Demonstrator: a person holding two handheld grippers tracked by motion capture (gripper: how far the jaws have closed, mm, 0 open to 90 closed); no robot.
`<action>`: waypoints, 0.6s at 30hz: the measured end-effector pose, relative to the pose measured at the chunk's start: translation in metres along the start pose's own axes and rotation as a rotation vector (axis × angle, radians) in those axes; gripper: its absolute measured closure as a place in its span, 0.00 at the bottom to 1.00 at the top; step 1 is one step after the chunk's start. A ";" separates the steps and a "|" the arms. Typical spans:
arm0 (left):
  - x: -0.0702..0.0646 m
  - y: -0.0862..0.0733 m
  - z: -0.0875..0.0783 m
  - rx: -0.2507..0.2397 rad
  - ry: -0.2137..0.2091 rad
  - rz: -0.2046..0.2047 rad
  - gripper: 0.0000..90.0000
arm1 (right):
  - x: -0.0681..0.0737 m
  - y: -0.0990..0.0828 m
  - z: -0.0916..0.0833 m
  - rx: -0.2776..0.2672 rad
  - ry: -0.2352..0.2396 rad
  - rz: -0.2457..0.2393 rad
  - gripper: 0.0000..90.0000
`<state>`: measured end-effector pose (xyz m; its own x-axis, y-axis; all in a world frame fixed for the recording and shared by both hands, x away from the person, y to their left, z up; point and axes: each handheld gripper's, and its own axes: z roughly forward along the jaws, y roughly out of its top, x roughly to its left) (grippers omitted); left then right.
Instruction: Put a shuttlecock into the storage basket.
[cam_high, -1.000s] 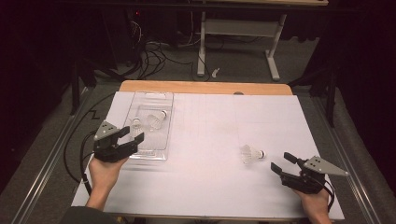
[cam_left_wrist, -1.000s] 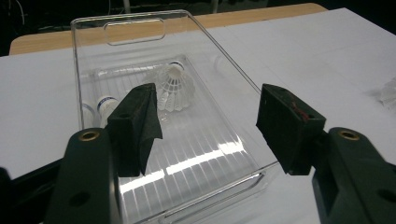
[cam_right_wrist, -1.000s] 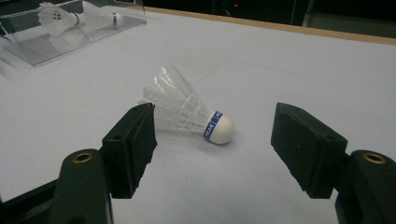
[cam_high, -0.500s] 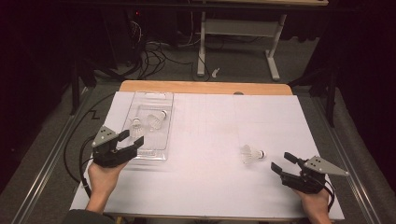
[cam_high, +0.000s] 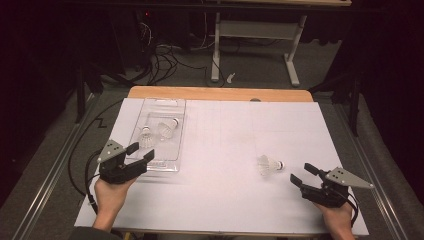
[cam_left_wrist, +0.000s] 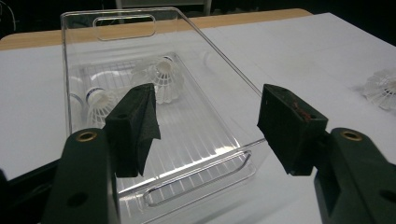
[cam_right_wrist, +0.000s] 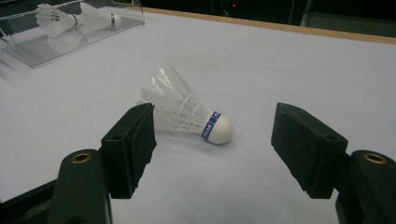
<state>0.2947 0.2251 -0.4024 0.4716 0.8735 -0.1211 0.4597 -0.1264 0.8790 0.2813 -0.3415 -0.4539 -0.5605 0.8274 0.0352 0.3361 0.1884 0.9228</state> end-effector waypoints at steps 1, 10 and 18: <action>0.000 0.000 0.000 0.003 0.000 0.003 0.42 | 0.000 0.000 0.000 0.000 0.001 0.002 0.34; -0.005 -0.004 0.001 -0.003 -0.026 0.013 0.42 | 0.001 0.000 0.001 0.005 0.000 -0.001 0.34; -0.011 -0.009 -0.002 -0.020 -0.051 0.022 0.42 | 0.002 0.002 0.000 0.004 0.001 0.000 0.34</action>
<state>0.2838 0.2174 -0.4077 0.5194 0.8454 -0.1244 0.4342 -0.1357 0.8905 0.2803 -0.3394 -0.4521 -0.5613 0.8268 0.0356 0.3392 0.1906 0.9212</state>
